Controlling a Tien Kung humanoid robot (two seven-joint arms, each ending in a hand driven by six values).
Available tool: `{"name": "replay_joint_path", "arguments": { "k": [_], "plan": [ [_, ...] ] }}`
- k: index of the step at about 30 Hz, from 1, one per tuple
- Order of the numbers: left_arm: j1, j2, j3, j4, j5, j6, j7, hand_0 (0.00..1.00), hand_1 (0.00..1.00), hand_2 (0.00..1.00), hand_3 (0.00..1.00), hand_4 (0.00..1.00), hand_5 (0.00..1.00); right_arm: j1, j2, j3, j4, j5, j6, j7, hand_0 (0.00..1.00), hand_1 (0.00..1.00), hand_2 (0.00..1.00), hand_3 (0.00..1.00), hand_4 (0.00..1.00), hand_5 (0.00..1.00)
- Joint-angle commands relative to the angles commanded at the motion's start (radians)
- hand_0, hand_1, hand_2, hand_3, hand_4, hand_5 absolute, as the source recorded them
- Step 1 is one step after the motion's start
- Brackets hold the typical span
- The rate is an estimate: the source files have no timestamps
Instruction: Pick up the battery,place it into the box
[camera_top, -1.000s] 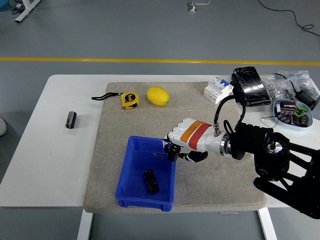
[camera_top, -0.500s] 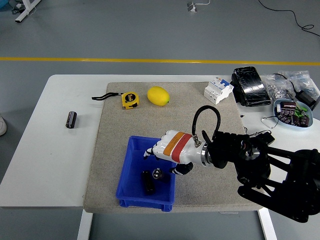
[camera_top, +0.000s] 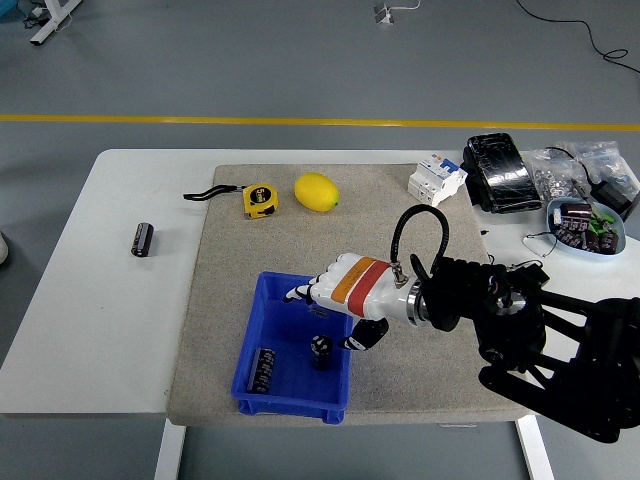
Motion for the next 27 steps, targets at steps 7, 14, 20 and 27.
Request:
{"name": "replay_joint_path", "arguments": {
  "k": [7, 14, 20, 27],
  "plan": [
    [0.003, -0.001, 0.000, -0.001, 0.001, -0.001, -0.001, 0.670, 0.634, 0.654, 0.635, 0.652, 0.680, -0.021, -0.017, 0.100, -0.015, 0.011, -0.025, 0.015, 0.417, 0.468, 0.731, 0.891, 0.866, 0.111],
    [-0.001, -0.002, 0.005, 0.000, -0.008, -0.004, -0.007, 0.670, 0.630, 0.653, 0.635, 0.652, 0.680, -0.070, -0.047, 0.230, -0.077, 0.033, -0.072, 0.035, 0.414, 0.462, 0.725, 0.881, 0.871, 0.120],
    [-0.003, -0.007, 0.015, 0.001, -0.022, 0.002, -0.012, 0.670, 0.627, 0.653, 0.635, 0.652, 0.680, -0.134, -0.079, 0.327, -0.121, 0.041, -0.101, 0.043, 0.412, 0.463, 0.724, 0.871, 0.871, 0.123],
    [0.002, -0.013, 0.021, 0.005, -0.032, 0.013, -0.017, 0.670, 0.625, 0.651, 0.636, 0.652, 0.681, -0.237, -0.101, 0.472, -0.168, 0.090, -0.168, 0.064, 0.423, 0.463, 0.720, 0.861, 0.873, 0.123]
  ]
}}
